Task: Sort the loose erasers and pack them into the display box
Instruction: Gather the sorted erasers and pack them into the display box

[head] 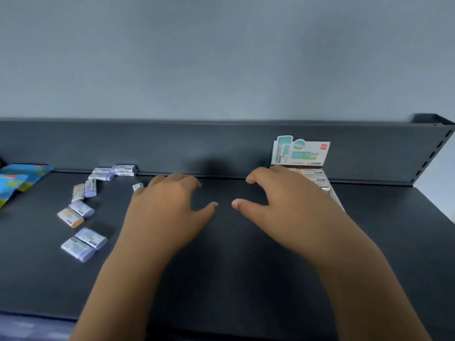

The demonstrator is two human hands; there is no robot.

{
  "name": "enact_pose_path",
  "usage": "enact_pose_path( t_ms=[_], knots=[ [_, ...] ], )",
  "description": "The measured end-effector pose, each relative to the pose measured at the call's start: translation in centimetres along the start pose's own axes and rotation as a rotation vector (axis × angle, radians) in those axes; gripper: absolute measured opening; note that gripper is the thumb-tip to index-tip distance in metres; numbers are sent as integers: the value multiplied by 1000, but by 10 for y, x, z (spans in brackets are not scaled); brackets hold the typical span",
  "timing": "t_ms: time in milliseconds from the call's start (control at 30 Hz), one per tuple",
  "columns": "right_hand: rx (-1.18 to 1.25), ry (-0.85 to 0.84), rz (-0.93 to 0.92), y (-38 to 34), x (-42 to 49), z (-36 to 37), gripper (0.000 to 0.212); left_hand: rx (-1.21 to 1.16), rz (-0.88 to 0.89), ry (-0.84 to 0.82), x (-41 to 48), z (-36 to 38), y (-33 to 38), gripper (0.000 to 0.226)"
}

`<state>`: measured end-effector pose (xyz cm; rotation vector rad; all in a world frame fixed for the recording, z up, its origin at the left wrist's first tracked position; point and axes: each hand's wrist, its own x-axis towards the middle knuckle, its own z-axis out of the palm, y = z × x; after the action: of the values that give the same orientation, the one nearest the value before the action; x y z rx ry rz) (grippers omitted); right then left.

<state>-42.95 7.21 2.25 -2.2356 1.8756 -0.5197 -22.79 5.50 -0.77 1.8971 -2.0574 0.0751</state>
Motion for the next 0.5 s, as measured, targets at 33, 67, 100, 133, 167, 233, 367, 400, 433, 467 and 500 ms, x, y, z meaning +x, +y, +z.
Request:
enact_pose_path(
  t_ms=[33, 67, 100, 133, 167, 233, 367, 400, 433, 467, 500],
  knots=[
    [13, 8, 2, -12, 2, 8, 52, -3, 11, 1, 0, -2, -13, 52],
    [31, 18, 6, -24, 5, 17, 53, -13, 22, -4, 0, -6, -26, 55],
    [51, 24, 14, -36, 8, 26, 54, -23, 33, -19, 1, -10, -40, 59],
    [71, 22, 28, -50, 11, 35, 55, -33, 42, -40, 1, -13, -54, 63],
    [84, 11, 40, -63, 14, 45, 56, -43, 50, -56, 1, -16, -70, 65],
    [87, -22, 48, -89, 22, 64, 56, -39, 61, -71, 0, -21, -102, 61],
    [85, -78, 60, -130, 34, 88, 48, 11, 18, -95, -4, -29, -156, 55],
    [83, -83, 63, -136, 35, 92, 47, 15, 7, -108, -5, -30, -165, 54],
    [86, -81, 64, -142, 37, 95, 47, 9, -2, -115, -5, -31, -173, 53],
    [89, -73, 64, -146, 38, 97, 47, -4, -9, -113, -6, -31, -180, 53],
    [90, -63, 63, -149, 39, 99, 47, -20, -14, -105, -6, -31, -185, 52]
  ],
)
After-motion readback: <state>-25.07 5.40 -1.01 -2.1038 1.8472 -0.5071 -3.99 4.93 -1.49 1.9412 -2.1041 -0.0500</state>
